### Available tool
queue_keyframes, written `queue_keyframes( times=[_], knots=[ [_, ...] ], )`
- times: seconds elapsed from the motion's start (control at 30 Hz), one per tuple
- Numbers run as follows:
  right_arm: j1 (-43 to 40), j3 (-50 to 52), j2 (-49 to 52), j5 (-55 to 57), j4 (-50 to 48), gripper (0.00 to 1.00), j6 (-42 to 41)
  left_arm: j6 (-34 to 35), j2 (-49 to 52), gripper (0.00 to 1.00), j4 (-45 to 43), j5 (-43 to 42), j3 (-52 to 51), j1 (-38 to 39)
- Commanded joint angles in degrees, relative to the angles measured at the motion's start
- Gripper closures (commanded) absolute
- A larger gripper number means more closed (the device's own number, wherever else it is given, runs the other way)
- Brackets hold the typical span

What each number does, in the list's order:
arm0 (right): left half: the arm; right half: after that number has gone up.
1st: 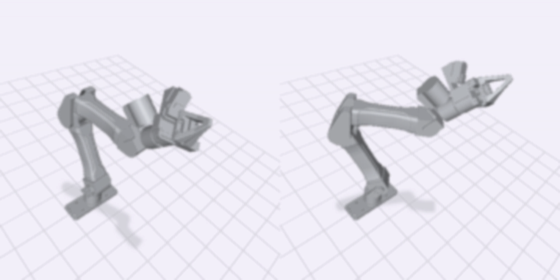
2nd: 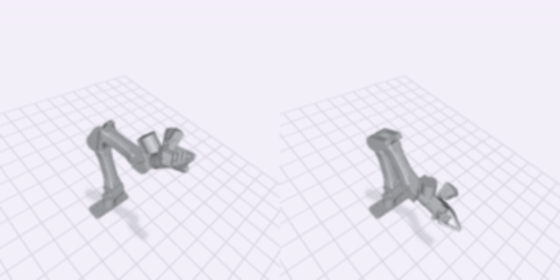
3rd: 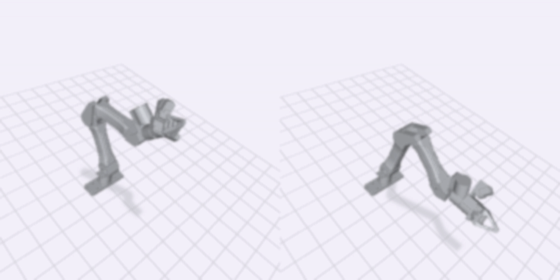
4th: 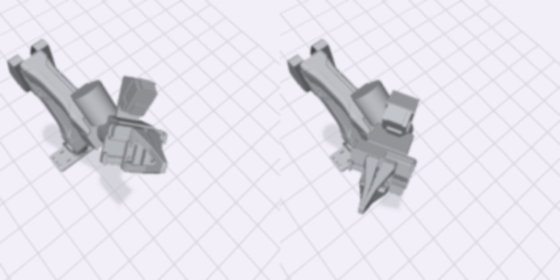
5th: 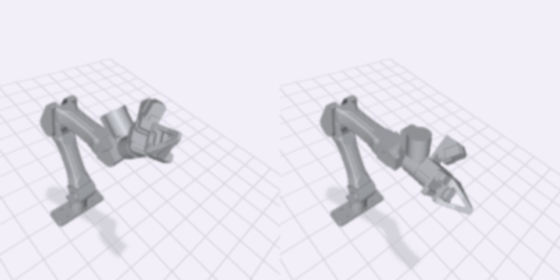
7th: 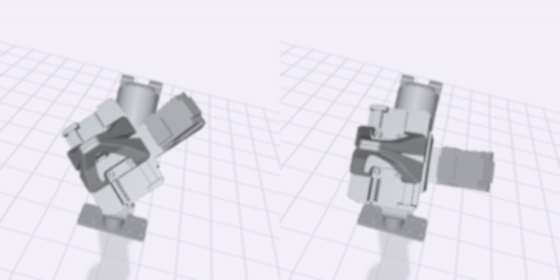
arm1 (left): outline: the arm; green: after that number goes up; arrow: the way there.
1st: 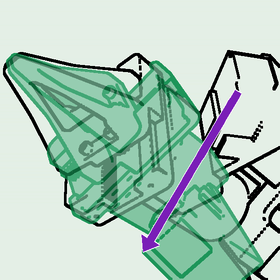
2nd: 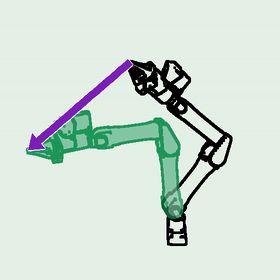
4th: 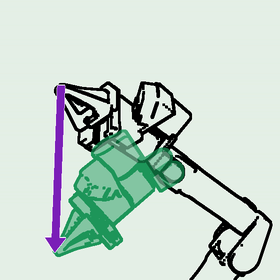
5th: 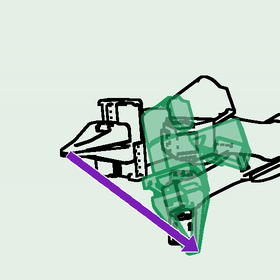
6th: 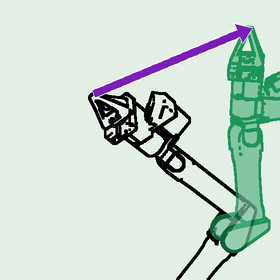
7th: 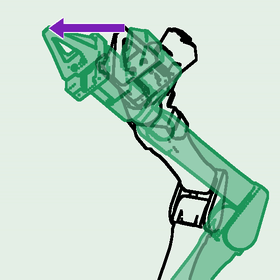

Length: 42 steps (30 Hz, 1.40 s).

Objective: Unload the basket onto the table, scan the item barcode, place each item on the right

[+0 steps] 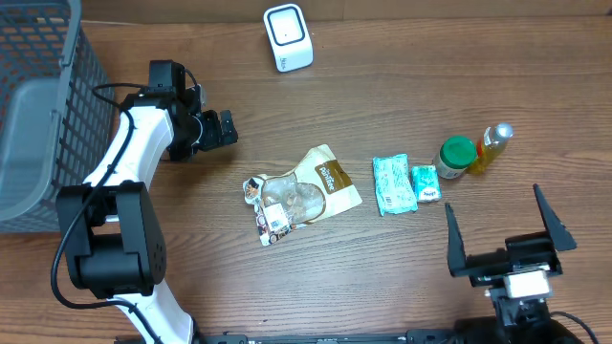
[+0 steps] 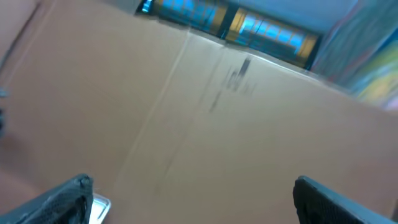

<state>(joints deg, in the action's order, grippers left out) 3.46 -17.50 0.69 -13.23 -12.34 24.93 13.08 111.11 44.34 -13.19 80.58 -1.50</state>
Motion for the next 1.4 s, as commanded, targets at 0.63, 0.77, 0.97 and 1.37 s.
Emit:
queue_keyframes(
  times=[0.63, 0.77, 0.97, 1.37],
  knots=[
    [-5.09, 17.03, -0.52, 11.13, 17.16, 0.0, -17.68, -1.11, 0.42, 0.01, -0.02, 0.26, 0.59, 0.07],
    [-5.09, 17.05, -0.52, 11.67, 17.11, 0.0, -20.9, -1.11, 0.42, 0.01, -0.02, 0.26, 0.59, 0.07],
    [-5.09, 17.05, -0.52, 12.76, 17.16, 0.0, -25.11, -1.11, 0.42, 0.01, -0.02, 0.26, 0.59, 0.07],
    [-5.09, 17.05, -0.52, 12.74, 17.16, 0.0, -24.52, -1.11, 0.42, 0.0, -0.02, 0.26, 0.59, 0.07]
  ],
)
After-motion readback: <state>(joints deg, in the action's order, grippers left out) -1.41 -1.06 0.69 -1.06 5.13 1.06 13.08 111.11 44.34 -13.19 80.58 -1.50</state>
